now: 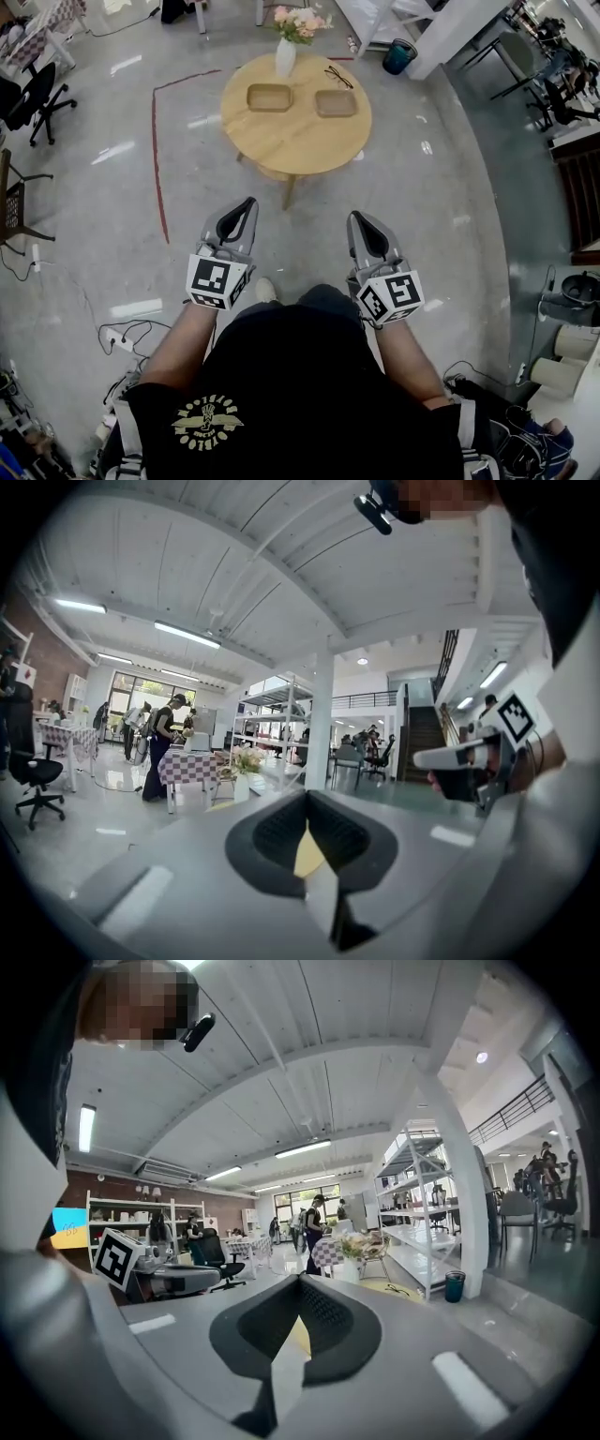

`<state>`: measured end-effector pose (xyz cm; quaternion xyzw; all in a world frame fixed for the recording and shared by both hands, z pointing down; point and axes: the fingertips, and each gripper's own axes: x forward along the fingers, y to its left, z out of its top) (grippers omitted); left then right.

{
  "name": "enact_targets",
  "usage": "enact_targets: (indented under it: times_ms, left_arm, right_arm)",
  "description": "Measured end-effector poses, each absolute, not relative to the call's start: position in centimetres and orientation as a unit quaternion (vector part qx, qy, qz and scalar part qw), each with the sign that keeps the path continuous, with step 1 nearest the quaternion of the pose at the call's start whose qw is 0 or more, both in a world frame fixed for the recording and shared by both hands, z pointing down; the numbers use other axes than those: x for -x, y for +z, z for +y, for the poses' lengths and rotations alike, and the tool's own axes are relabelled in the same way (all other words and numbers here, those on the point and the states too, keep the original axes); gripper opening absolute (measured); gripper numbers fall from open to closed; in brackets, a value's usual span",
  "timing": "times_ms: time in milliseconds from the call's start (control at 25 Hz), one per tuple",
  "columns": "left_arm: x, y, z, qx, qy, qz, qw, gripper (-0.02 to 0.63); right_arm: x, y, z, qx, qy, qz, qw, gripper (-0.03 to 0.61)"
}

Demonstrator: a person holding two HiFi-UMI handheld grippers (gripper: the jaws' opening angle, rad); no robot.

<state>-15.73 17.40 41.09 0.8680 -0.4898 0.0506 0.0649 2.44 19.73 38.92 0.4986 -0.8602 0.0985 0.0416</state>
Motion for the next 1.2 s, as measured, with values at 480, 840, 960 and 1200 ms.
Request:
enact_targets:
  times_ms: [480, 840, 960, 1200]
  left_arm:
    - [14.3, 42.0, 16.7, -0.885, 0.075, -0.457, 0.053, 0.002]
    - [13.2, 42.7, 13.8, -0.883, 0.079, -0.456, 0.084, 0.003]
    - [12.3, 43.0, 12.7, -0.881, 0.089, -0.457, 0.088, 0.003]
    - [10.6, 43.1, 10.1, -0.879, 0.087, -0.457, 0.101, 0.003]
  right_arm:
    - [-2.2, 39.3, 17.3, -0.485, 0.107, -0.868, 0.017, 0.000]
    - [-3.5, 40.9, 14.7, -0.489, 0.116, -0.864, 0.030, 0.000]
    - [-4.7, 41.3, 13.9, -0.496, 0.125, -0.859, 0.027, 0.000]
    - [-6.7, 41.3, 11.5, -0.503, 0.128, -0.855, 0.023, 0.000]
